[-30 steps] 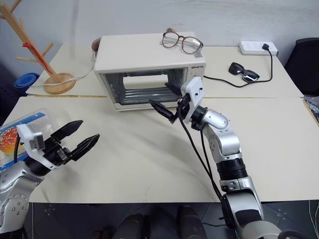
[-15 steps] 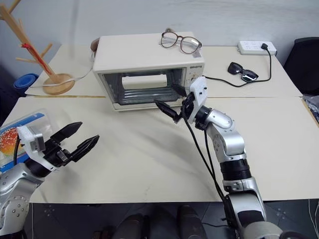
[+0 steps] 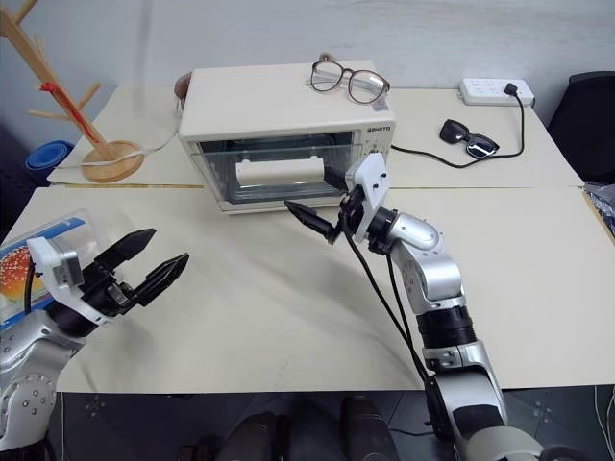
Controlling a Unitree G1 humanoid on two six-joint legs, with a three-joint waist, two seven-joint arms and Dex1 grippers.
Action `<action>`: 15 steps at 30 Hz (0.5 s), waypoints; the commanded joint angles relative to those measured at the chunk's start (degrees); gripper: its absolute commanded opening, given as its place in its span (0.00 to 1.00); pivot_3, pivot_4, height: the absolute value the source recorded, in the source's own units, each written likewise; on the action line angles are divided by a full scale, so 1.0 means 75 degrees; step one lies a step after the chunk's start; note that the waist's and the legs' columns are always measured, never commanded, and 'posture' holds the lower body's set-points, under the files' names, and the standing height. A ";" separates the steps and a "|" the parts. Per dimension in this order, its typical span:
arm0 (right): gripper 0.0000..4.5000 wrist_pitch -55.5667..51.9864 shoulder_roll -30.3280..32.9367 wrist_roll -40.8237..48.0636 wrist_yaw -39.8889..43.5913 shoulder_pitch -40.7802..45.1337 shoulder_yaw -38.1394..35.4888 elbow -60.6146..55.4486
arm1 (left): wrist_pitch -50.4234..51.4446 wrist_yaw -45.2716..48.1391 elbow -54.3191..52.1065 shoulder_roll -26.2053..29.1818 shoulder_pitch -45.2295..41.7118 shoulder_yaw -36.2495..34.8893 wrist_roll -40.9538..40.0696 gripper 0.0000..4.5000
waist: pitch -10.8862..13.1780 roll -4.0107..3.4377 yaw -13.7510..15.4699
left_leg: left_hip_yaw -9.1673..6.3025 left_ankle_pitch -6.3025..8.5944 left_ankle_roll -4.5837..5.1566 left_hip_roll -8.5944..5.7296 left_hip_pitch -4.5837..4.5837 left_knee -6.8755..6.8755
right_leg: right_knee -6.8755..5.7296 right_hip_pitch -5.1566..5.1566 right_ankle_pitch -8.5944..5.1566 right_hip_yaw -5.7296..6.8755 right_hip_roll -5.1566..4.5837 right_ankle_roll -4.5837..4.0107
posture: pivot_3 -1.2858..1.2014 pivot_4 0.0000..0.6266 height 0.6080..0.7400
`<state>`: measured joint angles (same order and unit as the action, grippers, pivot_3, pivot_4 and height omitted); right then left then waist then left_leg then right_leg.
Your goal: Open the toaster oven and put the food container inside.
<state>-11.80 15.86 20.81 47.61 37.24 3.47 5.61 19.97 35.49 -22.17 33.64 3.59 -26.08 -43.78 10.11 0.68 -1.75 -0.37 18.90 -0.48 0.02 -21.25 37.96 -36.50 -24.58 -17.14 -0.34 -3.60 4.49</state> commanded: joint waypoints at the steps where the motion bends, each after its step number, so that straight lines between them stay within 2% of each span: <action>1: 1.00 0.0075 0.0245 -0.0037 0.0378 -0.0292 0.0221 -0.0667 | 0.0166 -0.0156 0.0063 0.0230 -0.0523 -0.0531 -0.0491 0.92 | 0.0000 0.0000 0.0008 | -0.0002 0.0000 0.0000 0.0000 0.0000 0.0000 | 0.0007 -0.0001 0.0000 0.0001 0.0000 0.0000 | 0.52 0.24 1.00; 2: 1.00 0.0128 0.0321 -0.0090 0.0445 -0.0376 0.0275 -0.0716 | 0.0243 -0.0211 0.0159 0.0290 -0.0702 -0.0585 -0.0535 0.88 | 0.0000 0.0001 0.0011 | -0.0002 0.0000 -0.0001 -0.0001 0.0003 0.0001 | 0.0004 0.0000 0.0000 0.0001 0.0000 0.0000 | 0.52 0.24 1.00; 6: 1.00 0.0342 0.0502 -0.0274 0.0609 -0.0599 0.0406 -0.0797 | 0.0213 -0.0318 0.1112 0.0452 -0.1930 -0.0343 -0.0195 0.62 | 0.0000 0.0000 0.0014 | 0.0000 -0.0002 -0.0003 -0.0004 0.0007 0.0002 | 0.0000 0.0001 0.0000 0.0001 0.0004 0.0000 | 0.52 0.24 1.00; 12: 1.00 0.0487 0.0514 -0.0390 0.0492 -0.0616 0.0345 -0.0767 | -0.0215 0.0351 0.3280 0.0440 -0.4118 0.1081 0.1055 0.22 | 0.0000 0.0003 0.0025 | 0.0002 -0.0022 -0.0035 -0.0014 0.0003 0.0008 | -0.0012 0.0001 0.0001 0.0005 0.0006 0.0002 | 0.52 0.24 1.00; 15: 1.00 0.0505 0.0551 -0.0431 0.0441 -0.0685 0.0298 -0.0819 | -0.0512 0.0803 0.4053 0.0316 -0.4764 0.1553 0.1467 0.02 | 0.0000 0.0003 0.0005 | 0.0011 -0.0027 -0.0044 -0.0016 -0.0001 0.0009 | -0.0028 -0.0001 0.0004 0.0001 0.0007 0.0008 | 0.52 0.24 1.00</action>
<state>-8.95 19.75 17.26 51.06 32.20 6.28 2.06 18.14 39.26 6.99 36.02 -30.92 -15.32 -34.37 10.11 0.70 -1.71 -0.24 18.70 -0.81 -0.08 -21.27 38.03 -36.67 -24.62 -17.11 -0.32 -3.52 4.56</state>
